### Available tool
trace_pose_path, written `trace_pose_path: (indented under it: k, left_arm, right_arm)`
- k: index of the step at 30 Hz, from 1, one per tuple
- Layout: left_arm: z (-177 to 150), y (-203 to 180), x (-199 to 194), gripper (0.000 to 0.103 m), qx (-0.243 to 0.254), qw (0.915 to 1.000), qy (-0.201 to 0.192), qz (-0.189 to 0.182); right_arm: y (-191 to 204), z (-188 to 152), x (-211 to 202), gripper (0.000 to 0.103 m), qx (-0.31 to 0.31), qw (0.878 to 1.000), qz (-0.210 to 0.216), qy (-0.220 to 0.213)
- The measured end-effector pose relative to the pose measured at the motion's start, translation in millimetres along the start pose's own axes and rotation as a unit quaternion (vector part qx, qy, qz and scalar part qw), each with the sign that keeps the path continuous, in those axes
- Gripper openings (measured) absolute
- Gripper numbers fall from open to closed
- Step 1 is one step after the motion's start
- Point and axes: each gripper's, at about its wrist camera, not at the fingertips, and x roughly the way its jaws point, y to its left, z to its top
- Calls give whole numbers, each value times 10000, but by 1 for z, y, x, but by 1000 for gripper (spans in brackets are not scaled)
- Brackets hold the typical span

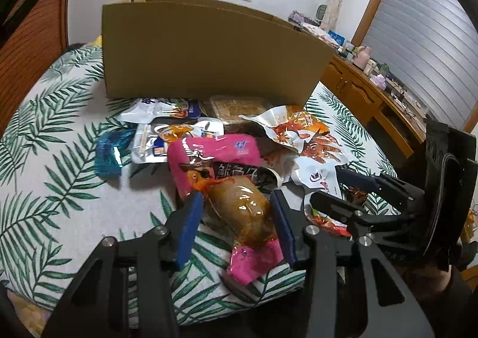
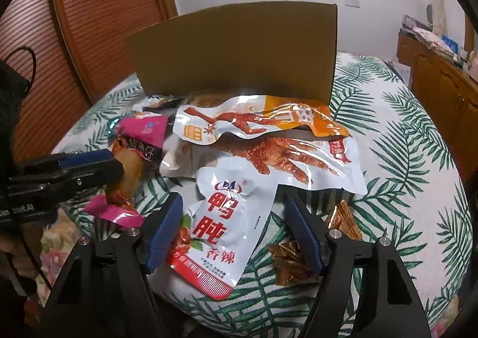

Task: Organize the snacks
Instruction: 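Grasp the pink packet with the left tool while the right tool grasps the white duck-neck packet, then lift both held packets and carry them over the open cardboard box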

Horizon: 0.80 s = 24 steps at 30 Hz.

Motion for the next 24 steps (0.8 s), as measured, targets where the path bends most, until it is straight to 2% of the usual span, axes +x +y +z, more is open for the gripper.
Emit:
trace_pose_path:
  k: [2,5,7,8,9,13,14,16,22,24]
  left_arm:
    - [2,-1,6,58,1,9999,120,74]
    - [0,-2,15,59,47,9995,246,208]
    - [-4,-1,15,58,68,9997,206,135]
    - [-6,0,14,56,90,9997,186,128]
    - [-7,0,13,49,97,9997,184,118]
    - [-9,5,8,42,38,9999,137,41]
    - [-10,7,6,40,20,9999,101,9]
    - [-11,9,3,39,-6,10000,37,6]
    - [-14,12,-8,39,-38,9999,-143,22]
    - [-15,12,-12,39,-69,9997,-218,-24]
  right_arm:
    - [-1,3,4,73,-9,10000,-38,63]
    - [0,5,9,73,-137,9997,-135,159]
    - [3,5,11,74,-249,9993,-192,217]
    - [4,5,12,74,-299,9990,-213,235]
    - [5,5,12,74,-324,9989,-213,267]
    - [10,4,15,72,-552,9970,-411,341]
    - [11,5,15,69,-586,9968,-423,339]
    - [11,6,14,55,-603,9967,-424,333]
    - [13,6,9,47,-689,9964,-424,249]
    - [14,6,5,40,-718,9964,-418,181]
